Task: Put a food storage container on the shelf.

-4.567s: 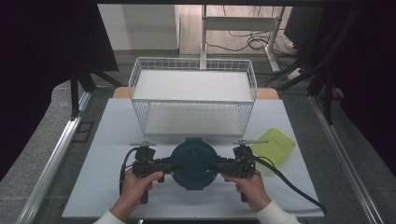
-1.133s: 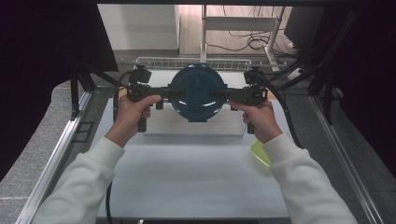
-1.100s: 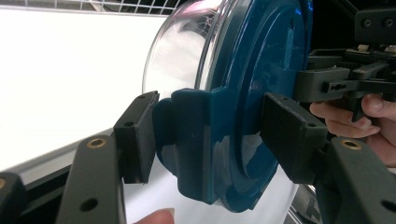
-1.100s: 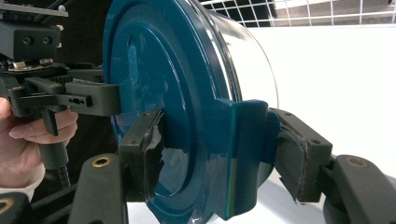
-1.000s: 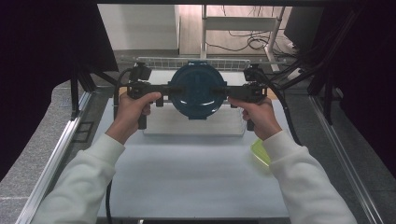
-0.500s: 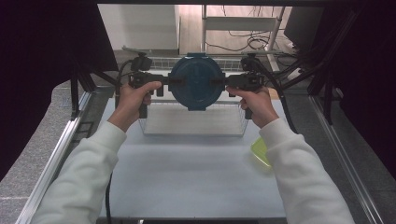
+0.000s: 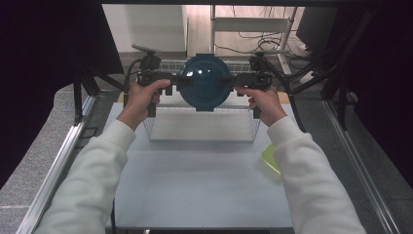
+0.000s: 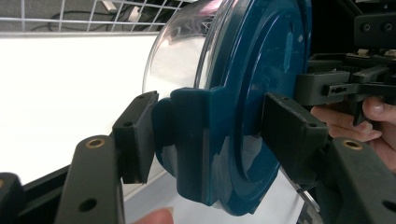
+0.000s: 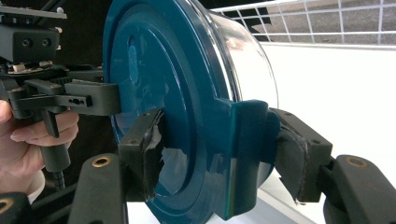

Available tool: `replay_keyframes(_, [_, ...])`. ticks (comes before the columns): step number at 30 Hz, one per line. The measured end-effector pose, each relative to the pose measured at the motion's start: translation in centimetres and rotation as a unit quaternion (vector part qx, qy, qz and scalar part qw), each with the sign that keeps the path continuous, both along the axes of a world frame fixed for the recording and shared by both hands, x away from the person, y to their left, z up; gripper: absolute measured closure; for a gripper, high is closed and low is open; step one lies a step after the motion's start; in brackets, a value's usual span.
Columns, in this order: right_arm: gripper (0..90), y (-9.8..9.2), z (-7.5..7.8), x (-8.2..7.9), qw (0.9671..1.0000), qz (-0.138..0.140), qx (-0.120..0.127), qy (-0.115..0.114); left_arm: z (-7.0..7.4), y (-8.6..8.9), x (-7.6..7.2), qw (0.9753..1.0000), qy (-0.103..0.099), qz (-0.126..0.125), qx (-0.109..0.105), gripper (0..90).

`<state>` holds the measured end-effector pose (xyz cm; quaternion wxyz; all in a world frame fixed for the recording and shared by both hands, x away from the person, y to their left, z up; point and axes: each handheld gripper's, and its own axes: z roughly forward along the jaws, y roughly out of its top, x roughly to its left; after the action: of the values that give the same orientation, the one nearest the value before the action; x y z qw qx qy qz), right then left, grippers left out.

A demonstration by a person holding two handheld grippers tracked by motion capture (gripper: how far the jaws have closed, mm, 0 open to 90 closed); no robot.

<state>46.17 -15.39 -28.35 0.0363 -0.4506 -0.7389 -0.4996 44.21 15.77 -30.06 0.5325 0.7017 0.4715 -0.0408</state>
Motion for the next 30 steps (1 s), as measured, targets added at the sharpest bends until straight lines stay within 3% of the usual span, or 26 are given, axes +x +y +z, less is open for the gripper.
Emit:
replay_keyframes(14, [37.6, 0.0, -0.9, 1.4, 0.9996, -0.005, 0.007, 0.027, -0.6, 0.0, 1.3, 0.9998, 0.018, 0.01, -0.008, 38.1])
replay_keyframes(22, [37.6, -0.2, -1.1, 2.8, 0.9979, -0.006, 0.018, 0.061, -1.0, 0.3, 2.6, 0.9986, 0.042, 0.015, -0.03, 38.6])
replay_keyframes(30, [37.5, -0.2, -1.4, 3.4, 0.9966, -0.016, 0.03, 0.074, -1.4, 0.5, 3.6, 0.9966, 0.067, 0.019, -0.043, 38.0])
